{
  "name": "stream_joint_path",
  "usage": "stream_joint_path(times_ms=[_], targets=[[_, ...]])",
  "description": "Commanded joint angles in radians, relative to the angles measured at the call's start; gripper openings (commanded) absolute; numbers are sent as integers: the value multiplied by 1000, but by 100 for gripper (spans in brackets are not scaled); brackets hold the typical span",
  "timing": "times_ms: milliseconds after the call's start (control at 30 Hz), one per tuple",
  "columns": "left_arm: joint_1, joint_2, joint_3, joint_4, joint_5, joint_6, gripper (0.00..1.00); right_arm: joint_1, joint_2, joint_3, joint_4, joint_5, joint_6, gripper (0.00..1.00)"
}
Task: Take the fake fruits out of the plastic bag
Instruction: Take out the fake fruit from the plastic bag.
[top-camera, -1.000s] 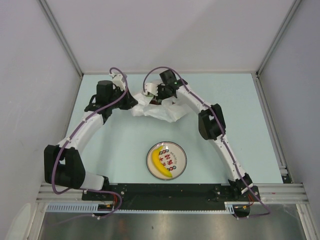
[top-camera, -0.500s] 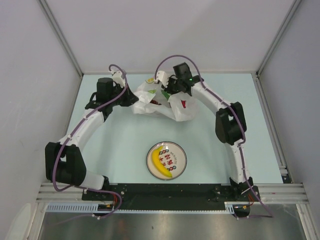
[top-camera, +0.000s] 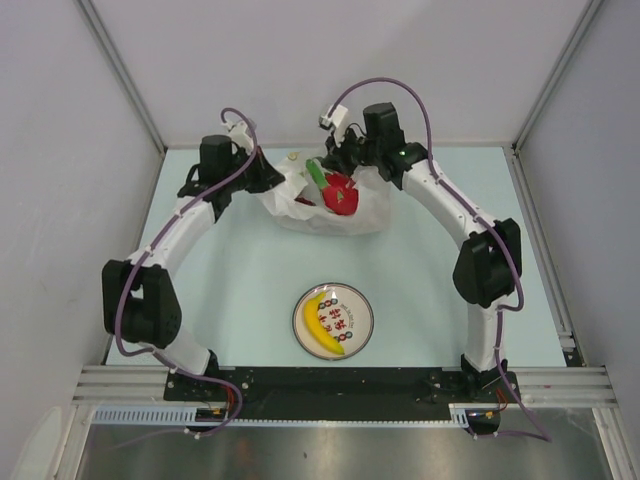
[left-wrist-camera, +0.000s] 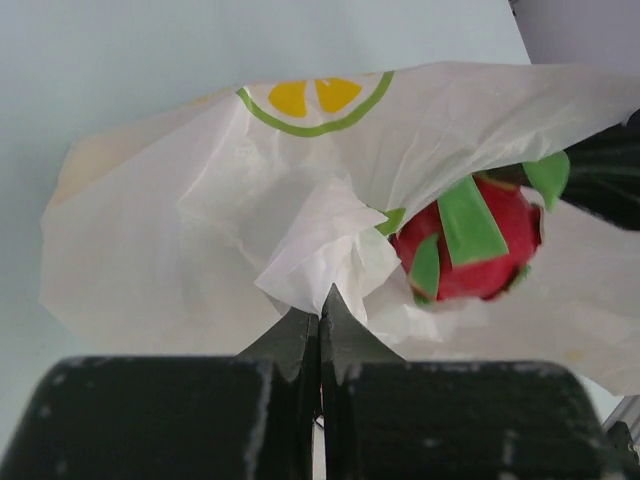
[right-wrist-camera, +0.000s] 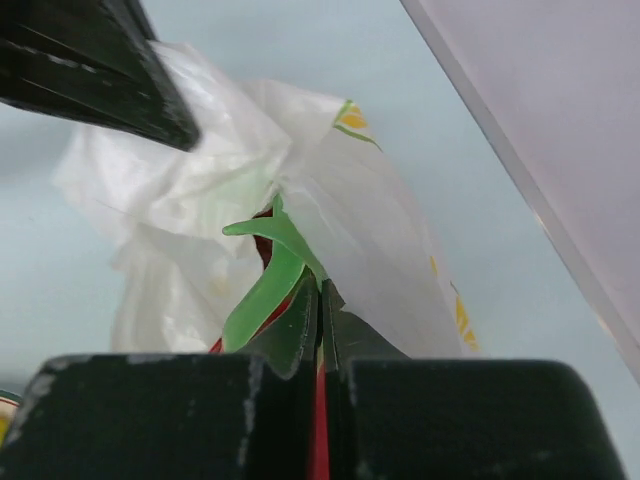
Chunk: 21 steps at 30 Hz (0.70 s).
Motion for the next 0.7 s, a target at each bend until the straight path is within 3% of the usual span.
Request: stream_joint_path(times_ms=[0,233,433,567,667], targets=[[-5,60,118,19,2,-5,0,2,-67,125,140,-64,183,0],[-4,145,202,16,-12,15,0,-2,-138,196,332,-50,424,0],[-2,188,277,2,-56,104,0,9,-169,276,318,-106,582,0],[14,188,309,-19,-136,179,0,42,-250,233,242,-139,541,0],[34,169,326,-22,-199,188,0,76,-374,100,162,-145,450,0]])
